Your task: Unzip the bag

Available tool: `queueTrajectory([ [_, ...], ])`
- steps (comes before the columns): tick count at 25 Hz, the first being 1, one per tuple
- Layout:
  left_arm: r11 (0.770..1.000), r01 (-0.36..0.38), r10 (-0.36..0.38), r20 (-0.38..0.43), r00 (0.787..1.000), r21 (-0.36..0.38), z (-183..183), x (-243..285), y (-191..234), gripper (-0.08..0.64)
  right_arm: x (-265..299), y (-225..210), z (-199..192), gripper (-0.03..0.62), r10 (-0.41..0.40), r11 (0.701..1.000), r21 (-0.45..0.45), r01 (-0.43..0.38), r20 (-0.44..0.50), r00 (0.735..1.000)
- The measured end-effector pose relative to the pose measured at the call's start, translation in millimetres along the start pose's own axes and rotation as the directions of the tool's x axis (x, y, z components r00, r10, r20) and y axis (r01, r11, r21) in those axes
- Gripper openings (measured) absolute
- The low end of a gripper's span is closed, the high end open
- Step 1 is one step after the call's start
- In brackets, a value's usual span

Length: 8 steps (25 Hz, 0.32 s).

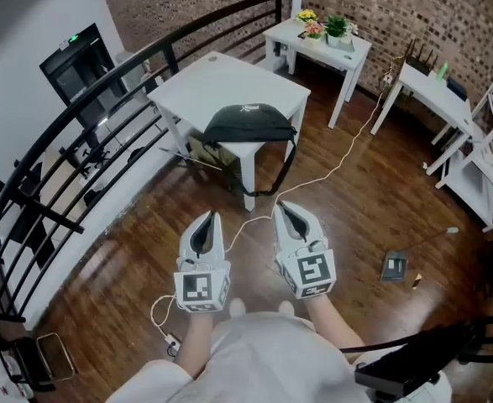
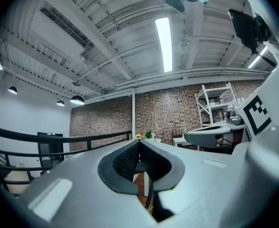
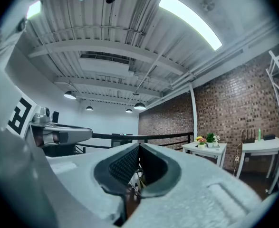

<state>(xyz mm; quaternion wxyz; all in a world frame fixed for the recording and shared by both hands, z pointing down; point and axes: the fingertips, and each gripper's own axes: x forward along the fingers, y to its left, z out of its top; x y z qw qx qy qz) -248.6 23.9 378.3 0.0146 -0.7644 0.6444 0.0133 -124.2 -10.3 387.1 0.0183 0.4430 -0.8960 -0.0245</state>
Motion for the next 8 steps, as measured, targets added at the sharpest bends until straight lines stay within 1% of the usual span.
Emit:
queueTrajectory([
  [8, 1.000, 0.025, -0.026, -0.006, 1.000, -0.012, -7.6, -4.0, 11.4, 0.018, 9.2, 13.5, -6.9, -0.009, -0.018, 1.000, -0.004, 0.018, -0.027, 0.999],
])
